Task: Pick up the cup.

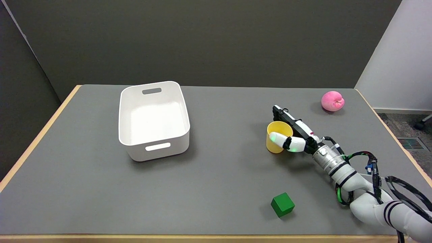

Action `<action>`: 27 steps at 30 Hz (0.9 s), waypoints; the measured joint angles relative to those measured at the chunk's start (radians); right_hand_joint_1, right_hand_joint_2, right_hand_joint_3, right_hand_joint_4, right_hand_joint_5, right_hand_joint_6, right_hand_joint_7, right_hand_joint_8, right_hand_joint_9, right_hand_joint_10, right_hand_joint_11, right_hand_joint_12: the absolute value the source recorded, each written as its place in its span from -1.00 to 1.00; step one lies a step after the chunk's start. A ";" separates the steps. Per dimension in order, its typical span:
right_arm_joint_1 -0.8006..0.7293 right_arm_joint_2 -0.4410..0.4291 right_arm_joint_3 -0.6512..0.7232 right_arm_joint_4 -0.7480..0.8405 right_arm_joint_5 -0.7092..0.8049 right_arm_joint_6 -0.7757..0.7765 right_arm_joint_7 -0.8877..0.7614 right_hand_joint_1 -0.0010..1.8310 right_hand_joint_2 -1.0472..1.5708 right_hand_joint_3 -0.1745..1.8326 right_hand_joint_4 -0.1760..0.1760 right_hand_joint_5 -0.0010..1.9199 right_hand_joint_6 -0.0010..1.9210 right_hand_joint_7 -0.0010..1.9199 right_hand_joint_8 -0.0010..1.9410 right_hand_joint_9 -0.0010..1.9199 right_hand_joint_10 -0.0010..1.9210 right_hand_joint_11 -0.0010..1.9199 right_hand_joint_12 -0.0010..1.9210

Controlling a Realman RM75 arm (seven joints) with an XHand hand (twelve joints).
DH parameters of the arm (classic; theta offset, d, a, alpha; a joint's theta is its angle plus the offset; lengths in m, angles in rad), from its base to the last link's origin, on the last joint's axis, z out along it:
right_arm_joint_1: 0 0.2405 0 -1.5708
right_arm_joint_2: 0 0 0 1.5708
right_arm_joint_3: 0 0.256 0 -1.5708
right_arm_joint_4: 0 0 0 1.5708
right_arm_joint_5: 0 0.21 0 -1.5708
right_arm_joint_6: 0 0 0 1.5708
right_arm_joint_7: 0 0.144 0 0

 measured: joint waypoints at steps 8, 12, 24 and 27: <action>0.004 0.008 0.001 -0.014 -0.027 0.005 0.023 -0.12 0.19 0.03 -0.67 -1.00 -1.00 -1.00 -1.00 -1.00 -1.00 -1.00 -0.82; 0.004 0.012 0.005 -0.019 -0.035 0.006 0.032 -0.27 0.20 0.02 -0.69 -1.00 -1.00 -1.00 -1.00 -1.00 -1.00 -1.00 -0.82; 0.004 0.024 0.055 -0.024 -0.048 0.022 0.052 -0.46 0.20 0.00 -0.71 -1.00 -1.00 -1.00 -1.00 -1.00 -1.00 -1.00 -0.82; 0.004 0.028 0.063 -0.024 -0.051 0.031 0.058 -0.47 0.20 0.01 -0.71 -1.00 -1.00 -1.00 -1.00 -1.00 -1.00 -1.00 -0.83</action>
